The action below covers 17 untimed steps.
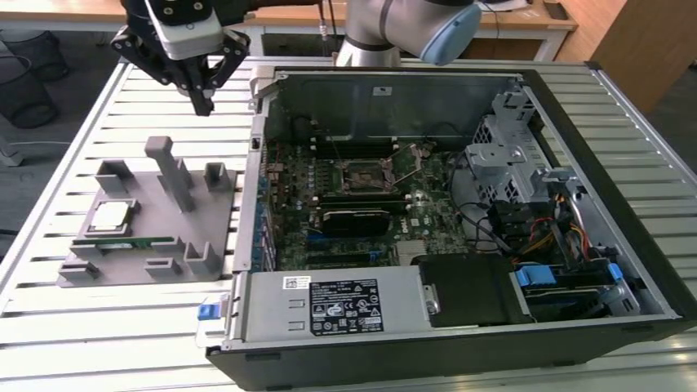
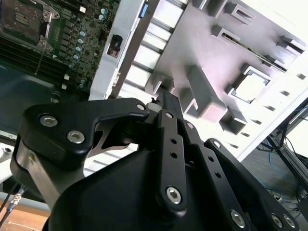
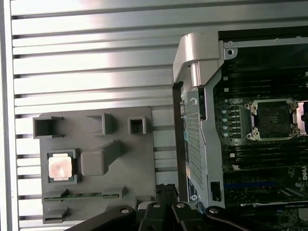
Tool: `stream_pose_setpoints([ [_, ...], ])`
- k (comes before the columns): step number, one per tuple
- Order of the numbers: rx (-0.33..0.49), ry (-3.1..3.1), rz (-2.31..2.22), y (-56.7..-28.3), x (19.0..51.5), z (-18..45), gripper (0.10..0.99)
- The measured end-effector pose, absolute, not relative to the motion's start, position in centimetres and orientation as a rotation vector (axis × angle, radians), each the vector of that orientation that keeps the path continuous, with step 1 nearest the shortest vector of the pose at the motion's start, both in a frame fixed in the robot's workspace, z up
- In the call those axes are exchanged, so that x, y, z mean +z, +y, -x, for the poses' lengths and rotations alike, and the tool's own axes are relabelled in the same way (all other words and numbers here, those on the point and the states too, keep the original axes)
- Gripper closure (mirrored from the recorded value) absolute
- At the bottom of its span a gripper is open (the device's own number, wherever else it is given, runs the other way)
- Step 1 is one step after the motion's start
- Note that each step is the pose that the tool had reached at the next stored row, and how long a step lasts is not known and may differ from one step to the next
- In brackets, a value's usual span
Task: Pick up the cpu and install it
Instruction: 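Reach for the cpu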
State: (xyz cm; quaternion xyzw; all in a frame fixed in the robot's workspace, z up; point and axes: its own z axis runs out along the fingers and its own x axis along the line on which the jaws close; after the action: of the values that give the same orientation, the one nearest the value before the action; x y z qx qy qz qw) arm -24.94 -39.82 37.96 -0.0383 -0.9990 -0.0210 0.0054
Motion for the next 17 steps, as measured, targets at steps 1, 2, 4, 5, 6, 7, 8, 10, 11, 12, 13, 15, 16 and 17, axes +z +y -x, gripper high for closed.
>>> stream_pose_setpoints([
  [1,-0.066,-3.127,0.12,-39.8,37.9,25.1,0.98],
  [2,-0.066,-3.127,0.12,-39.8,37.9,25.3,0.98],
  [4,-0.066,-3.126,0.12,-39.8,37.9,25.6,0.98],
  [5,-0.066,-3.125,0.12,-39.8,37.9,25.8,0.98],
  [6,-0.066,-3.125,0.12,-39.8,37.9,25.9,0.98],
  [7,-0.065,-3.124,0.12,-39.8,37.8,26.0,0.98],
  [8,-0.065,-3.124,0.12,-39.8,37.8,26.2,0.98],
  [10,-0.065,-3.123,0.12,-39.8,37.8,26.6,0.98],
  [11,-0.065,-3.123,0.12,-39.8,37.7,26.7,0.98],
  [12,-0.065,-3.123,0.12,-39.8,37.7,26.9,0.98],
  [13,-0.065,-3.122,0.12,-39.8,37.7,27.1,0.98],
  [15,-0.065,-3.122,0.12,-39.8,37.6,27.4,0.98],
  [16,-0.065,-3.121,0.12,-39.8,37.6,27.6,0.98],
  [17,-0.065,-3.121,0.12,-39.8,37.6,27.7,0.98],
])
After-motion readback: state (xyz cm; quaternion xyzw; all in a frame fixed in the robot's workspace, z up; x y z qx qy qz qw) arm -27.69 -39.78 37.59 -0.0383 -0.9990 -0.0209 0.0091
